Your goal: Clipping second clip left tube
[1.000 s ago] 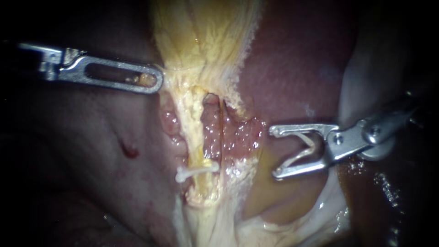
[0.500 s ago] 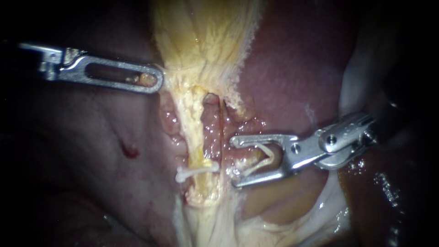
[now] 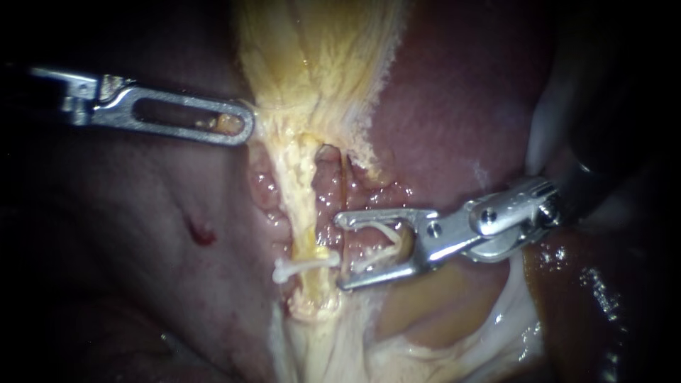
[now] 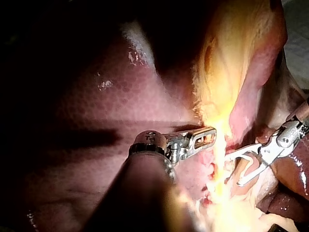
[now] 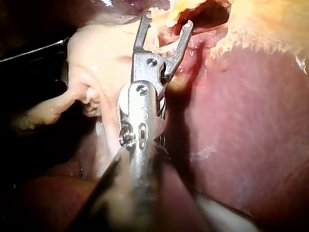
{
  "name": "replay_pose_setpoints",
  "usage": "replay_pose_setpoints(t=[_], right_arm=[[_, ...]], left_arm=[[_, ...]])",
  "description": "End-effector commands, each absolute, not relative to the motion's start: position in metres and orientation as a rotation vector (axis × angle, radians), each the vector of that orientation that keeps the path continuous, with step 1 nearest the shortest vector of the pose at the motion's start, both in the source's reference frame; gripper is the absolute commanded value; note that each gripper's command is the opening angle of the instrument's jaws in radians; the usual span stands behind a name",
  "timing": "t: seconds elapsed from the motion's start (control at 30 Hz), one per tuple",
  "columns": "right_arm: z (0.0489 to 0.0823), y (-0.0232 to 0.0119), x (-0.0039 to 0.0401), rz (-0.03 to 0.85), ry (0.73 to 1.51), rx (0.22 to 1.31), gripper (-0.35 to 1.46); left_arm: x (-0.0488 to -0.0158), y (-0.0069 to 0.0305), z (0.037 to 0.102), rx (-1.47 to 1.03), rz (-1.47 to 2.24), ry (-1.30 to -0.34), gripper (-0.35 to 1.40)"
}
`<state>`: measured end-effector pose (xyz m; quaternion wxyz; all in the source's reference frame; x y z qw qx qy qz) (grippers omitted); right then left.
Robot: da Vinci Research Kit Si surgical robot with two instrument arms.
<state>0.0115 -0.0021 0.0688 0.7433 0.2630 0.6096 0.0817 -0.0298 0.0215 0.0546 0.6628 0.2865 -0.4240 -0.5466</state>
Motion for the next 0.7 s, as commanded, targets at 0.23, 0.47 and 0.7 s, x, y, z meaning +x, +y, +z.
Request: replay_pose_setpoints(t=[0.23, 0.47, 0.7], right_arm=[[0.0702, -0.0022, 0.0125, 0.277, 1.316, 0.684, 0.50], [0.0713, -0.0013, 0.0129, 0.371, 1.307, 0.745, 0.50], [0.0725, -0.0005, 0.0128, 0.412, 1.297, 0.773, 0.50]], left_arm=[[-0.0299, 0.0215, 0.0546, 0.647, -1.235, -0.958, -0.35], [-0.0299, 0.0215, 0.0546, 0.647, -1.235, -0.958, -0.35], [-0.0299, 0.0215, 0.0546, 0.647, -1.235, -0.958, -0.35]])
